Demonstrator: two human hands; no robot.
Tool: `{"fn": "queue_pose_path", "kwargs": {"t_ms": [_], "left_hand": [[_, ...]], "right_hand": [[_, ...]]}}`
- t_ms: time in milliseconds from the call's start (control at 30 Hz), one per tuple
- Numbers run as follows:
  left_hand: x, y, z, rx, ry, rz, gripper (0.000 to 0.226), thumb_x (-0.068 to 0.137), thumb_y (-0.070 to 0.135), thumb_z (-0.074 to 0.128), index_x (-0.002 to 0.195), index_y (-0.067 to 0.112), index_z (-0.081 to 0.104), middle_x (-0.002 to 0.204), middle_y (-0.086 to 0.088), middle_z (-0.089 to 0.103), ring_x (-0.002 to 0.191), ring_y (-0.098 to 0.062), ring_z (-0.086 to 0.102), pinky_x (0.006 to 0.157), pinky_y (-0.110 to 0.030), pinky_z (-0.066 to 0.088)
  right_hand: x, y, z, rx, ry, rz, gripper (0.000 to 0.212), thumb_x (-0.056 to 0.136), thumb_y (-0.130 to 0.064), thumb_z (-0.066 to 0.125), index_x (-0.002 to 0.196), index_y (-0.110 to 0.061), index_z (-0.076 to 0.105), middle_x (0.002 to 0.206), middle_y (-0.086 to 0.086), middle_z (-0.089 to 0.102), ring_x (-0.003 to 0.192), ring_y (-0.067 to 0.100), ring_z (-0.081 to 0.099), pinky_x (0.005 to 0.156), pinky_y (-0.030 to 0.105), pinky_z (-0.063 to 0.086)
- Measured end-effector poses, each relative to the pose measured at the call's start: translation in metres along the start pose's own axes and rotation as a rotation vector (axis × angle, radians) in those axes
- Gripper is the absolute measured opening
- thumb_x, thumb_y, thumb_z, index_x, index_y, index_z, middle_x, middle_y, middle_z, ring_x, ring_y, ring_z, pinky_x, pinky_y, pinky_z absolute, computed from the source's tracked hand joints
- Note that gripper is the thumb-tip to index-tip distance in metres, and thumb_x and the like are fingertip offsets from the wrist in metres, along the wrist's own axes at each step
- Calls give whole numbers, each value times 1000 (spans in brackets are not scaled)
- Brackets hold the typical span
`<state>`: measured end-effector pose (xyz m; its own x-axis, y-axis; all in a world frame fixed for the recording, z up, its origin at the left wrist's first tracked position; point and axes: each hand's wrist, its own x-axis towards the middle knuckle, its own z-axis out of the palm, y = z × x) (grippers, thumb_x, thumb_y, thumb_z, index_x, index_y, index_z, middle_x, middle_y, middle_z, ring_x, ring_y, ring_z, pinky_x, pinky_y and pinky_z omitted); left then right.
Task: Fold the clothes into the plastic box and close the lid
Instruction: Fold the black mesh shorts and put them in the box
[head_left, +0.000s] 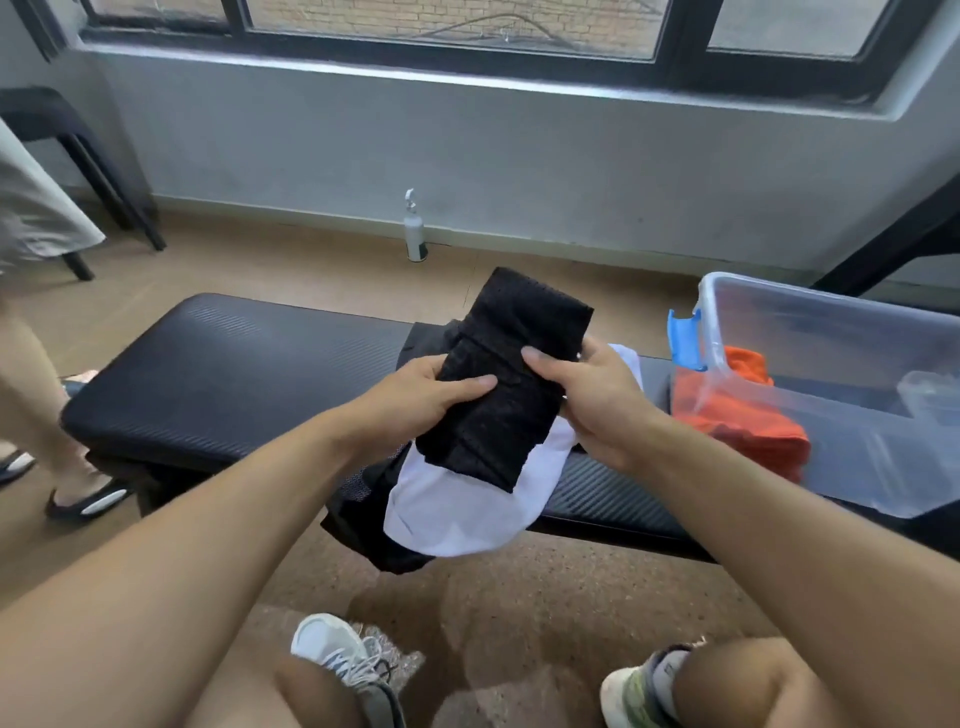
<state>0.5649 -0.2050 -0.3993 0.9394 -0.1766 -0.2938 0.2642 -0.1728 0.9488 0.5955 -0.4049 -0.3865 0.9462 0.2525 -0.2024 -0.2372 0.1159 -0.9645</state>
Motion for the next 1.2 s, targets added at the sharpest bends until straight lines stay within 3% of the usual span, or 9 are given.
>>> {"fn": "queue_pose_path", "kwargs": {"t_ms": [100,233,367,500,667,833,933,1067,1200], "left_hand": [[5,5,13,266,240,33,67,83,66,67,135,25,54,127,7,65,117,-12,63,105,-36,47],[6,25,29,402,499,490,61,95,45,64,150,33,39,143,14,49,132,-3,46,109,-27,37],[17,48,50,427,519,832,54,101,34,56,152,27,40,154,13,43,144,-5,38,108,-47,47],[34,75,95,456,514,963,56,103,33,51,155,22,36,160,6,37,148,-4,30,119,-19,24],[74,91,156,557,316,941,71,96,52,48,156,19,33,160,0,38,150,-14,30,123,-29,23],[101,87,192,679,113,814,103,78,77,43,159,17,26,167,-3,24,156,-17,12,126,-30,8],[111,77,199,748,68,685,130,63,90,42,163,15,6,171,0,5,157,-16,-4,127,-38,1],[107,69,203,656,-11,593,144,62,83,70,161,19,-14,170,7,-13,155,-12,-15,127,-39,-1],[99,65,201,601,-27,631,134,69,69,78,152,36,-23,165,18,-13,155,-11,-15,127,-38,-1]], "right_hand": [[-2,5,-4,-282,210,-223,30,92,-17,71,119,-21,59,96,-5,75,92,9,73,87,34,60],[-13,-9,-11,-501,257,-415,32,93,-19,69,120,-25,54,89,-14,68,83,-5,66,73,15,51],[-27,-34,-25,-561,294,-535,29,96,-21,65,122,-30,57,104,-15,69,97,2,66,84,20,51],[-33,-79,-66,-502,444,-651,20,98,-20,62,118,-24,61,99,-15,71,93,-2,66,82,17,50],[-45,-128,-153,-601,805,-829,25,99,-18,61,121,-9,56,98,-19,64,87,-15,59,80,5,42],[-46,-126,-229,-886,813,-449,25,95,-18,62,120,-24,58,106,-7,67,102,17,63,90,35,50],[-36,-106,-244,-852,763,-191,19,95,-22,63,114,-26,59,103,-7,67,102,20,63,89,38,51],[-16,-100,-233,-422,645,-55,20,97,-13,64,117,-13,63,102,4,72,97,23,69,76,32,58],[2,-108,-220,-76,541,-9,19,99,-8,60,117,-7,65,109,15,73,93,29,73,74,39,62]]}}
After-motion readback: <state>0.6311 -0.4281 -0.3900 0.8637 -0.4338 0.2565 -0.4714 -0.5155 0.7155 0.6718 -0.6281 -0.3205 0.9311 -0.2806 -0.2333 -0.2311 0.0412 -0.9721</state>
